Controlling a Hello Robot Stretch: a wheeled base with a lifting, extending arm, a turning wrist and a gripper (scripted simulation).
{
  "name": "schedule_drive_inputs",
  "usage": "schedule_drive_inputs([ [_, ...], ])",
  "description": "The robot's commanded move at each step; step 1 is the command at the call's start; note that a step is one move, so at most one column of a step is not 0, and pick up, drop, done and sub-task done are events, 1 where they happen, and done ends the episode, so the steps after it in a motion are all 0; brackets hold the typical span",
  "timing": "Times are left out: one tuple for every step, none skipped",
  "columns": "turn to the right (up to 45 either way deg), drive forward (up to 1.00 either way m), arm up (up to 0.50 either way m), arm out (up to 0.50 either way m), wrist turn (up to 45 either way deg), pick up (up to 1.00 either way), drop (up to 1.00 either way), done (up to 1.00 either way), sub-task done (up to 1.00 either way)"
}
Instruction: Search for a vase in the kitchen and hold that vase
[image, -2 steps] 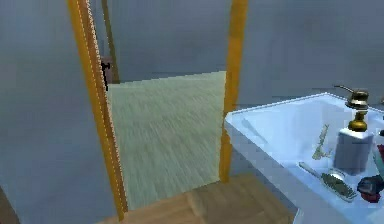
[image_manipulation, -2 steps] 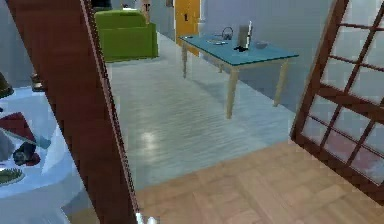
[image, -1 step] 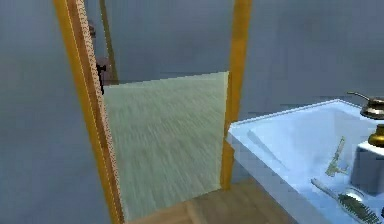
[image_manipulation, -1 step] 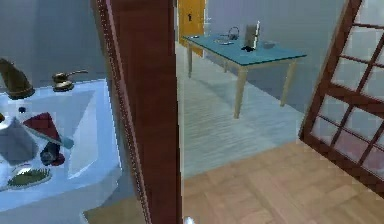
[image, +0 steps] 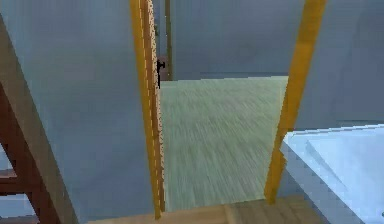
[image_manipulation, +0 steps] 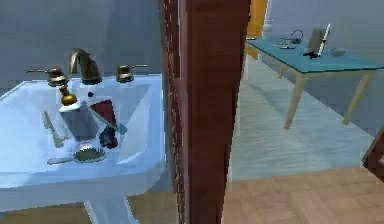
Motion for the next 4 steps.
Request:
schedule_drive_inputs([
  [0.0, 1.00, 0.00, 0.00, 0.0, 0.00, 0.00, 0.00, 0.00],
  [9.0, 0.00, 0.00, 0.00, 0.0, 0.00, 0.00, 0.00, 0.00],
  [0.0, 0.80, 0.00, 0.00, 0.0, 0.00, 0.00, 0.00, 0.00],
  [9.0, 0.00, 0.00, 0.00, 0.0, 0.00, 0.00, 0.00, 0.00],
])
